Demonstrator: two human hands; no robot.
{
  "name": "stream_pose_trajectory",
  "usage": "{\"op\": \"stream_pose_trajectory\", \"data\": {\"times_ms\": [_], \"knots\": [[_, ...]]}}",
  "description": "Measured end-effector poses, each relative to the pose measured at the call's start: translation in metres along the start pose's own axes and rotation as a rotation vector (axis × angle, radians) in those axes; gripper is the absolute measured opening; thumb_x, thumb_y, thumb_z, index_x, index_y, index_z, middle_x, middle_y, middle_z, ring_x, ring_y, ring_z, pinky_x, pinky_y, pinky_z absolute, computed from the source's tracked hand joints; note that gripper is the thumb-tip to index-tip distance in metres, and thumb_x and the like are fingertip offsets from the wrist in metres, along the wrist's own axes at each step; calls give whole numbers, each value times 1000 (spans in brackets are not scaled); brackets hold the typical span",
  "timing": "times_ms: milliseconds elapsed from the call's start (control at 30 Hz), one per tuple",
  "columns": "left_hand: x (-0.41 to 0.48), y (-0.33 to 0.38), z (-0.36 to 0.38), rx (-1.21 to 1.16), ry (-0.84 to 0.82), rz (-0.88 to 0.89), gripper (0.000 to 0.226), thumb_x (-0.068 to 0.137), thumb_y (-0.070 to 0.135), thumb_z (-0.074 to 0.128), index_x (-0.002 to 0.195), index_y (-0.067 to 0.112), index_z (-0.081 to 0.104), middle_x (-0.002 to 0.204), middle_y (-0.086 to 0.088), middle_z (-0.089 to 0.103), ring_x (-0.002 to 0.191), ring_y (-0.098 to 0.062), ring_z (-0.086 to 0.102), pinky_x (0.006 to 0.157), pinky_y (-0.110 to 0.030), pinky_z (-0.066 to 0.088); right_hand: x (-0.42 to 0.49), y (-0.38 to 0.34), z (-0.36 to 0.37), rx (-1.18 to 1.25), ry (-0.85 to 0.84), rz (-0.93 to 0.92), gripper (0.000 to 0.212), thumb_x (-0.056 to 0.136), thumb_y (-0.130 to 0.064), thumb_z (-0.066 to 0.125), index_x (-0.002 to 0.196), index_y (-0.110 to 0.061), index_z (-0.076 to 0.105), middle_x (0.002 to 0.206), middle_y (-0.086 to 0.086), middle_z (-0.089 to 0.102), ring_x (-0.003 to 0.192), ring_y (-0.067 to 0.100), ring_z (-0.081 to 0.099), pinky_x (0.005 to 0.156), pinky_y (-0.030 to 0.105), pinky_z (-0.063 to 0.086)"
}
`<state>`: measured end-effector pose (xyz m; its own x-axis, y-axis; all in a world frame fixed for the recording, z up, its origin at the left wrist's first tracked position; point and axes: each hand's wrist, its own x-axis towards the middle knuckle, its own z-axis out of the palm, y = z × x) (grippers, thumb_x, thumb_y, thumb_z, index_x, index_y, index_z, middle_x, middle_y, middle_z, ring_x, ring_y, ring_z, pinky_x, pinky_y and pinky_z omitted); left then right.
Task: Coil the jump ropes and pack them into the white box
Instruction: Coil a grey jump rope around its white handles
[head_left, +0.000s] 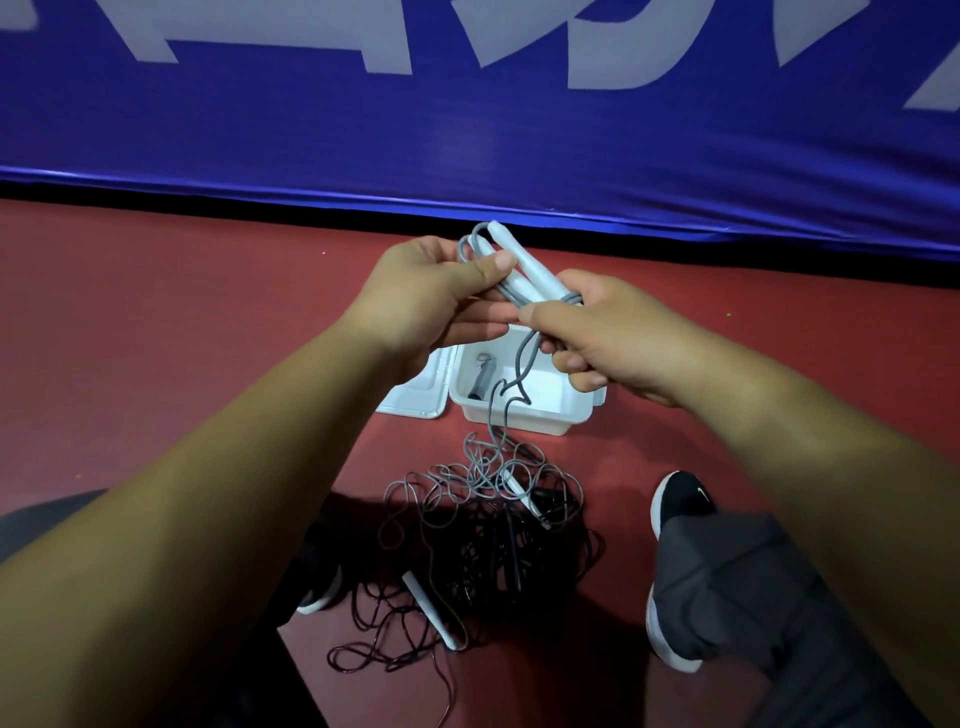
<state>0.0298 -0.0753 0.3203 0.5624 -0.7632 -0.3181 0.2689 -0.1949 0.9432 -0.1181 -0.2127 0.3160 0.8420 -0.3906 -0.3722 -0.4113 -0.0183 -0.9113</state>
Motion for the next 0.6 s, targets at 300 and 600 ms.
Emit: {"op": "stream_pose_trajectory", "data": {"times_ms": [300,600], "knots": [[-2,2,2,-118,15,-50,29,97,4,69,124,4,57,102,-20,77,92,-30,78,81,-36,63,4,2,3,-104,-26,-13,8,99,-10,59,104,-15,56,75,3,43,56,13,40,45,26,30],[-1,8,5,-179,11,-55,22,95,0,66,114,9,64,95,-14,72,87,-25,74,83,-35,62,1,-1,-3,-82,-32,0,13,95,-3,56,105,-13,56,66,3,46,52,15,34,44,26,27]]}}
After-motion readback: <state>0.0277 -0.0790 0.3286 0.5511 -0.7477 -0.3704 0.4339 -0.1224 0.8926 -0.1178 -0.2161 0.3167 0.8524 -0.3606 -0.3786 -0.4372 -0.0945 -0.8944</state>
